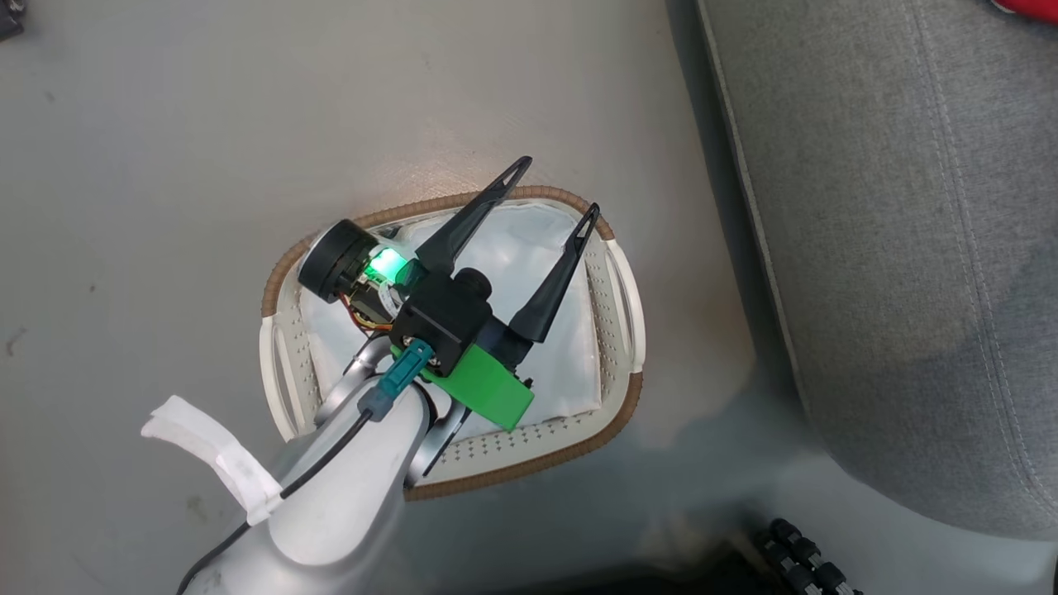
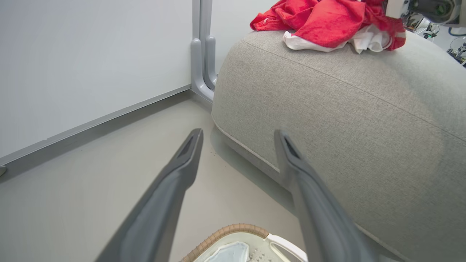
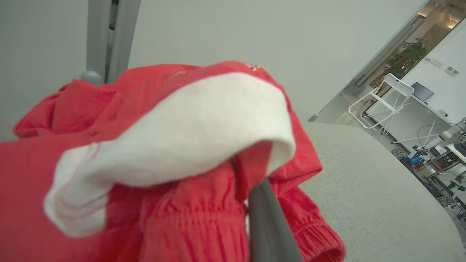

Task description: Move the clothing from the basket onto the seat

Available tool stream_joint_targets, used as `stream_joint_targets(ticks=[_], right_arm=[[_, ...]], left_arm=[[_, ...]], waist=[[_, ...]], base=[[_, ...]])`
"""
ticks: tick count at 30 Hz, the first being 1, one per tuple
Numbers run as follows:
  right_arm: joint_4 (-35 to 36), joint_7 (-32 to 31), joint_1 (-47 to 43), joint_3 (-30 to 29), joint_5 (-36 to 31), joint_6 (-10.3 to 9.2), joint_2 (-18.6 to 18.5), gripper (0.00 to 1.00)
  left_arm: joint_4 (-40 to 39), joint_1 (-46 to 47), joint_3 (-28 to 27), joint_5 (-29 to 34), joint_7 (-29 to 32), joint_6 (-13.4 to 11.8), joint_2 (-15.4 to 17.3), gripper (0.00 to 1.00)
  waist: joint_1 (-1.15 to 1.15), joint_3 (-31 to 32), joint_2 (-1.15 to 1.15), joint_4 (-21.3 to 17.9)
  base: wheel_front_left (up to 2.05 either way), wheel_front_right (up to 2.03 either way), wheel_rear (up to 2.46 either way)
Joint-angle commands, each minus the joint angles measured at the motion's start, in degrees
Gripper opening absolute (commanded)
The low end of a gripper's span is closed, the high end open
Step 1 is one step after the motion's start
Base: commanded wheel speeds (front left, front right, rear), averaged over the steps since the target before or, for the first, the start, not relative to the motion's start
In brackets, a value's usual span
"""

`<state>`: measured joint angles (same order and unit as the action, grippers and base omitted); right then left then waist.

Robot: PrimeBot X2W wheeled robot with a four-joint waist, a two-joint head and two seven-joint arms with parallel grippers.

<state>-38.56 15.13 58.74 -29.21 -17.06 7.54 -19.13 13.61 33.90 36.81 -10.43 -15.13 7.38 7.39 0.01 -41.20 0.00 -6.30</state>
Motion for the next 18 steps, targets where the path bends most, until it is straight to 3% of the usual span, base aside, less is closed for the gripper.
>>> stream_joint_targets(ticks=[1,3,4,6,7,8,18], right_arm=[[0.08,0.02,-1.14,-0.33,-0.33,-0.10,0.40,0.00],[0.81,0.02,-1.83,-0.38,-0.68,-0.10,1.20,0.00],[1.15,0.02,-2.23,-0.29,-0.69,-0.10,1.61,0.14],[2.00,0.02,-2.91,0.10,-0.83,-0.10,2.45,0.45],[2.41,0.02,-3.33,0.31,-0.86,-0.10,2.73,0.77],[2.89,0.02,-3.72,0.55,-0.81,-0.10,3.02,1.00],[8.98,0.02,-11.79,4.76,0.79,-0.10,5.86,1.00]], left_arm=[[-0.04,1.01,0.08,0.10,-0.01,0.18,0.67,1.00],[0.12,1.38,0.17,0.10,-0.01,0.18,1.03,1.00],[0.23,1.60,0.14,0.00,-0.01,0.18,1.33,1.00],[0.40,1.75,0.21,-0.26,-0.01,0.18,1.66,1.00],[0.52,1.77,0.36,-0.43,-0.02,0.18,1.79,1.00],[0.67,1.82,0.44,-0.56,-0.01,0.18,1.90,1.00],[1.25,0.17,-1.23,-3.01,-0.01,0.18,0.54,1.00]], waist=[[-0.01,-1.11,0.00,-0.02],[-0.01,-1.11,0.00,-0.53],[-0.01,-1.01,0.00,-0.93],[-0.01,-0.70,0.00,-1.53],[-0.01,-0.46,0.00,-1.82],[-0.01,-0.17,0.00,-2.08],[-0.01,5.18,0.00,-4.16]], base=[[0.00,0.00,0.00],[0.00,0.00,0.00],[0.00,0.00,0.00],[0.00,0.00,0.00],[0.00,0.00,0.00],[0.00,0.00,0.00],[0.00,0.00,0.00]])
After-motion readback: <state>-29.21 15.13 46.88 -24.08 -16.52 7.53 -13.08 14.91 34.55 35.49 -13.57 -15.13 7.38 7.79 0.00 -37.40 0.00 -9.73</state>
